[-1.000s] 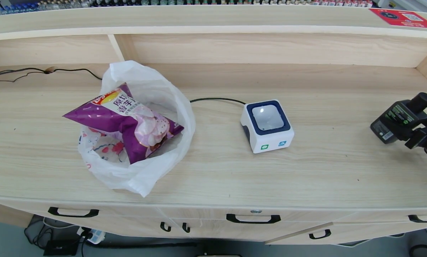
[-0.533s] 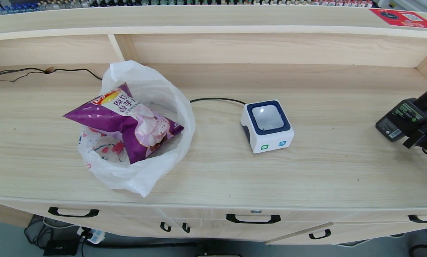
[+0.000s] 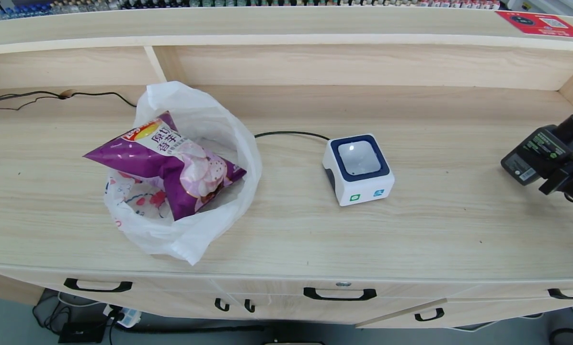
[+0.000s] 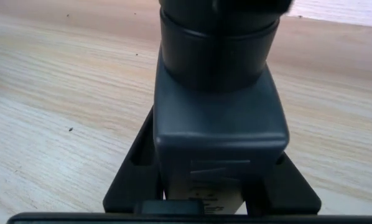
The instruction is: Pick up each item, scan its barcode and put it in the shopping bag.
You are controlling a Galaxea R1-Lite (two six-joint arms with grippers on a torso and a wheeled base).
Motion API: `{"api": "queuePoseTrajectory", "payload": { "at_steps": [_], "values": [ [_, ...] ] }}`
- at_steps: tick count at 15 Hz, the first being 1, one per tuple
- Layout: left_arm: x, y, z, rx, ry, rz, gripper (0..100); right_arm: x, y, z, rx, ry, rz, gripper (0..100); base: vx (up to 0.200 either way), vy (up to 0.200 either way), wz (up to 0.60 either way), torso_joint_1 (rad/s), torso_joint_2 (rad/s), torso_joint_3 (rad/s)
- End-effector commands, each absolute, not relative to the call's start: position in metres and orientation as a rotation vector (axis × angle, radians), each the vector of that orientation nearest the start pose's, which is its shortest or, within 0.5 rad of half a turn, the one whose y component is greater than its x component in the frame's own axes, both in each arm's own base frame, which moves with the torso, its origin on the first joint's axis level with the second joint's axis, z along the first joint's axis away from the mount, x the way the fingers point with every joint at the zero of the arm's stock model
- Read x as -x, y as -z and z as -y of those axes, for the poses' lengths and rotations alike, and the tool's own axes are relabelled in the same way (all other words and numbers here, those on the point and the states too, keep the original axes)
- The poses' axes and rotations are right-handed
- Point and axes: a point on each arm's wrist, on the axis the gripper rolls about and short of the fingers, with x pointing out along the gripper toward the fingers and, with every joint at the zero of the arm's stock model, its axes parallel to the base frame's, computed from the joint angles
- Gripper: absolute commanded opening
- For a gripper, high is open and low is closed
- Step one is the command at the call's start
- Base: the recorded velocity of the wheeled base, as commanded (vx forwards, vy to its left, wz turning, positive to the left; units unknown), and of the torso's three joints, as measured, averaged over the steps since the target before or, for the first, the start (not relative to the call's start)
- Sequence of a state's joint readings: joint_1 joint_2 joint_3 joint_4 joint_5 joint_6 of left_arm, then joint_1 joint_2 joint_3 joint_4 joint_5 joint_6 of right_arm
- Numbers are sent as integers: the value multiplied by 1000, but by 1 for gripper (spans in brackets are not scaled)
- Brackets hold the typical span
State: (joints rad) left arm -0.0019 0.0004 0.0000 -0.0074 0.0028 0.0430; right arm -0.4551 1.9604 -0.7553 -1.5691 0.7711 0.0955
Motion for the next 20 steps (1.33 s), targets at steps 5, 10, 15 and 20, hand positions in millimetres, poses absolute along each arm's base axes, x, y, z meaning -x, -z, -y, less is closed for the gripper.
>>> {"api": "queuePoseTrajectory", "payload": {
  "at_steps": [5, 10, 15, 20],
  "values": [
    [23, -76, 0, -44, -2, 5, 100, -255, -221, 81, 105, -428, 370, 0, 0, 0, 0, 0, 0, 0],
    [23, -76, 0, -43, -2, 5, 100, -187, -234, 12, 10, -640, 418, 0, 0, 0, 0, 0, 0, 0],
    [23, -76, 0, -48, -2, 6, 100, -159, -242, -24, -138, -898, 413, 0, 0, 0, 0, 0, 0, 0],
    [23, -76, 0, -49, -2, 8, 100, -151, -231, -64, -181, -1269, 300, 0, 0, 0, 0, 0, 0, 0]
  ]
}}
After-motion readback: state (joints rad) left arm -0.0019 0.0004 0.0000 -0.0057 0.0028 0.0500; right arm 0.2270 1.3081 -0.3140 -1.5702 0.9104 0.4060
